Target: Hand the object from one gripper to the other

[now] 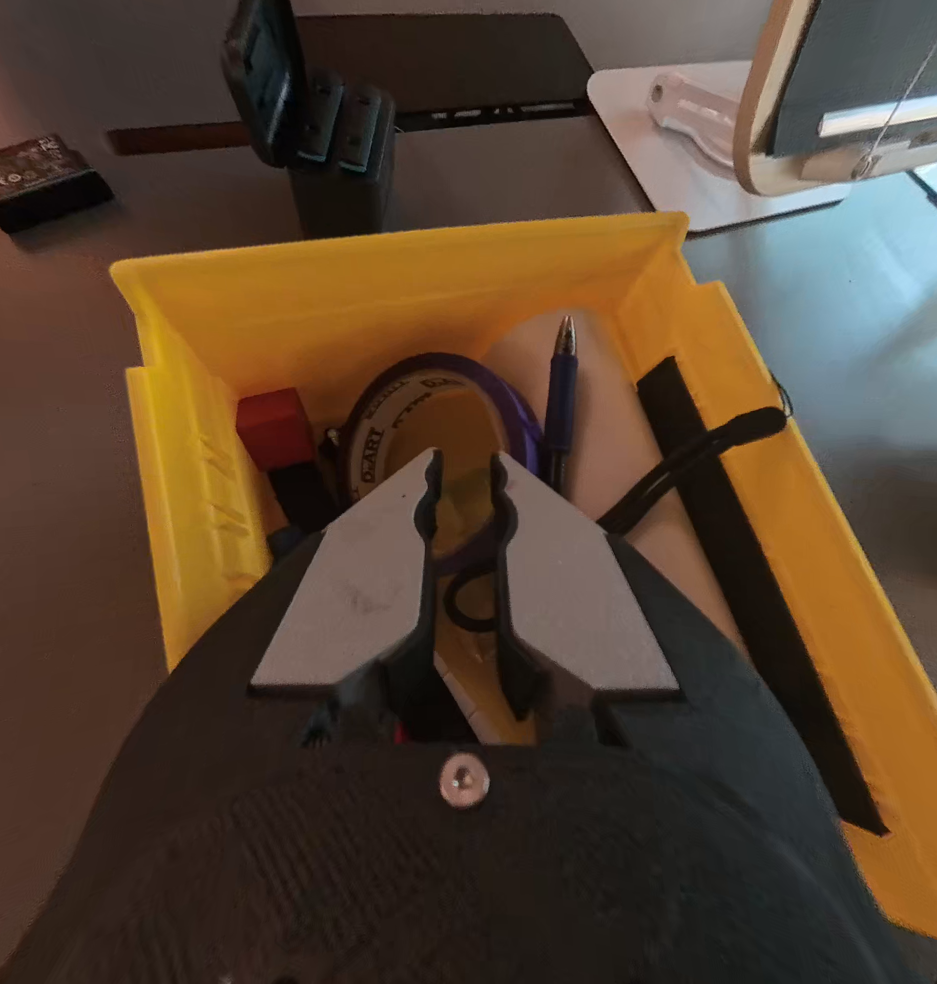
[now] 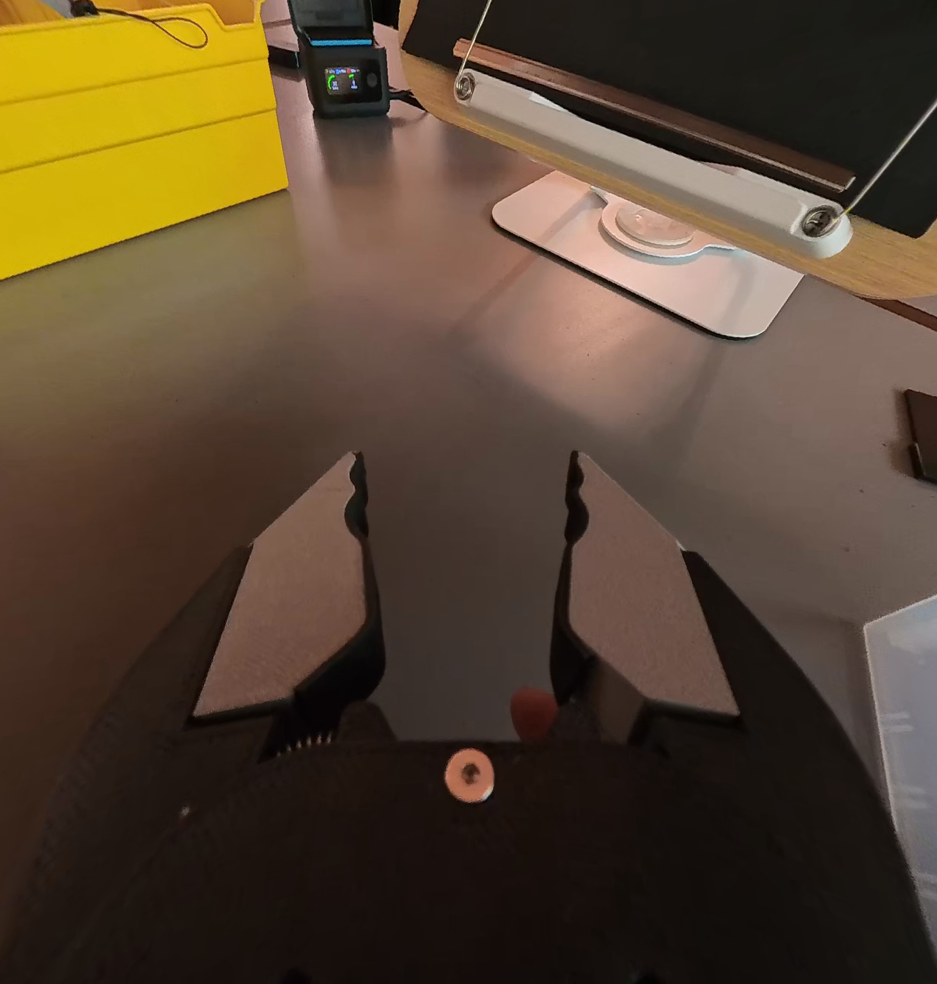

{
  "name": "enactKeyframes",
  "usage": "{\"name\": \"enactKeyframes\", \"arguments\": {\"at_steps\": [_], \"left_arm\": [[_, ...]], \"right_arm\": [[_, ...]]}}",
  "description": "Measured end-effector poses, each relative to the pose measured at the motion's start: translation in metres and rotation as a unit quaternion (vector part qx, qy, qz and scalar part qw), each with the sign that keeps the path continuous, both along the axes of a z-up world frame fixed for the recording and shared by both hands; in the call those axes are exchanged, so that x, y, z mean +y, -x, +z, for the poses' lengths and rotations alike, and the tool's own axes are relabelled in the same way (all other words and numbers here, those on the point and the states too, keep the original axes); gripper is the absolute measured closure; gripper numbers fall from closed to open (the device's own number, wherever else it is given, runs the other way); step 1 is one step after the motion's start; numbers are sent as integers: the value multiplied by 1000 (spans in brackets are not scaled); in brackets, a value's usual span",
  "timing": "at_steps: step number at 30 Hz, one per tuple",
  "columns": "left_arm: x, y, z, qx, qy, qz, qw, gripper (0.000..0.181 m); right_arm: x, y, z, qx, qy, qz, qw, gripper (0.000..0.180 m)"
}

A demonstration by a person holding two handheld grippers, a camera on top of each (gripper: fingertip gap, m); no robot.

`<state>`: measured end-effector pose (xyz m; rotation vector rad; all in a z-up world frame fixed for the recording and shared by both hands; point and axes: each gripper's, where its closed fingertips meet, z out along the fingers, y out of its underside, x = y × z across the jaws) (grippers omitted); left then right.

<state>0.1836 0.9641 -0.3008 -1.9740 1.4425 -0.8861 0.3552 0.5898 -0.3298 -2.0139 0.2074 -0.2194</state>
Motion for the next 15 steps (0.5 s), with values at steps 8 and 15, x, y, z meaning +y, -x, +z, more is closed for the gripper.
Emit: {"name": "enactKeyframes", "arguments": {"at_steps": [8,15], "left_arm": [[-12,-2,1,-2,9,-37,999,169],[-17,1,5,-10,32,-48,998,161]], "right_arm": [[0,0,0,-1,1,0,1000,108],[0,0,-1,-2,4,-1,1000,108]]}}
